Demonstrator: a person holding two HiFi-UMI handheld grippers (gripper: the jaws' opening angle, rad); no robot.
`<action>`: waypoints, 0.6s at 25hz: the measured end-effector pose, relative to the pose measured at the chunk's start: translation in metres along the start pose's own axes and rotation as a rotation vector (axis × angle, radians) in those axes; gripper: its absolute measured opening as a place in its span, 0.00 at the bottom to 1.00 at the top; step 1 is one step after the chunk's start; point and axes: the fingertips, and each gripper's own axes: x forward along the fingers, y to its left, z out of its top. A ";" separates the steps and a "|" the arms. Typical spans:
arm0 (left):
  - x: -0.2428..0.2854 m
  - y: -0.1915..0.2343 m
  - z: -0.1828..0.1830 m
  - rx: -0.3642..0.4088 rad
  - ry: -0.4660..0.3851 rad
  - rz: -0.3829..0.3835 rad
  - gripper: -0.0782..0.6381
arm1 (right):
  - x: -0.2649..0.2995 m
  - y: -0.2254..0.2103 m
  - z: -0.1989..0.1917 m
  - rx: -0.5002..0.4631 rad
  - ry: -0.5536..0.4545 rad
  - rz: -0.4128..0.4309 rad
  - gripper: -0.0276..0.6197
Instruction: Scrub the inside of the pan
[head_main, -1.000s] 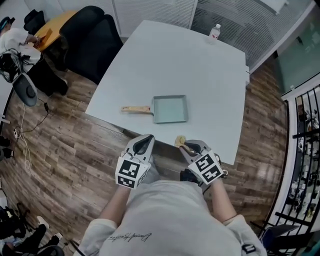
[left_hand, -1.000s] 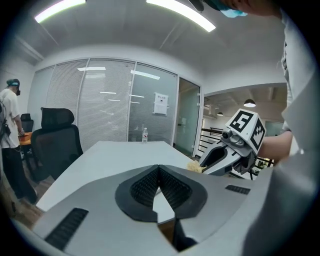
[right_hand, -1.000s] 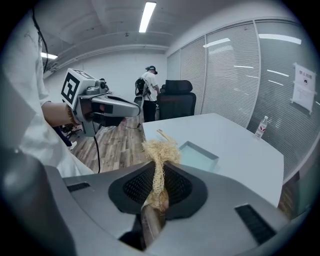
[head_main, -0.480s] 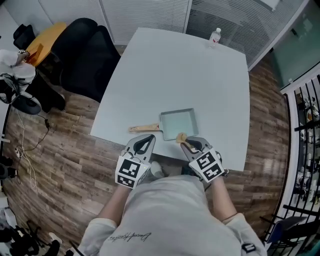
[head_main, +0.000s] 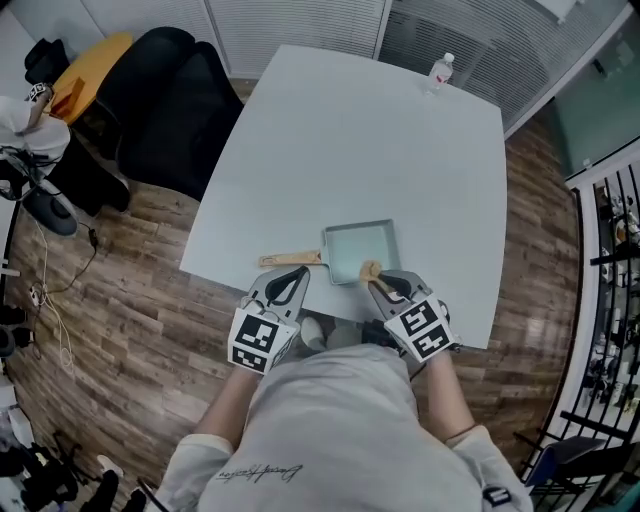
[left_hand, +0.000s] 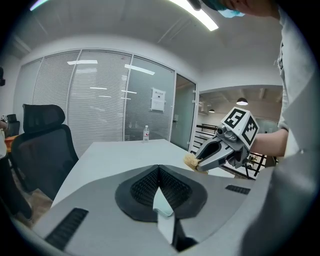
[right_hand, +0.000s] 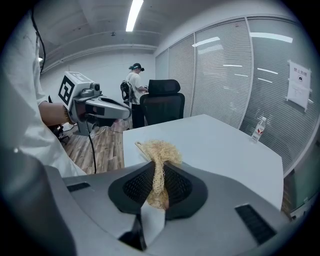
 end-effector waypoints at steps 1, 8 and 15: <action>0.001 0.002 -0.001 -0.002 0.003 -0.002 0.13 | 0.001 -0.003 0.000 0.003 0.005 0.000 0.15; 0.012 0.014 -0.017 0.063 0.092 -0.020 0.13 | 0.006 -0.023 -0.011 -0.009 0.048 0.008 0.15; 0.027 0.020 -0.042 0.143 0.202 -0.079 0.13 | 0.021 -0.035 -0.015 -0.026 0.100 0.050 0.15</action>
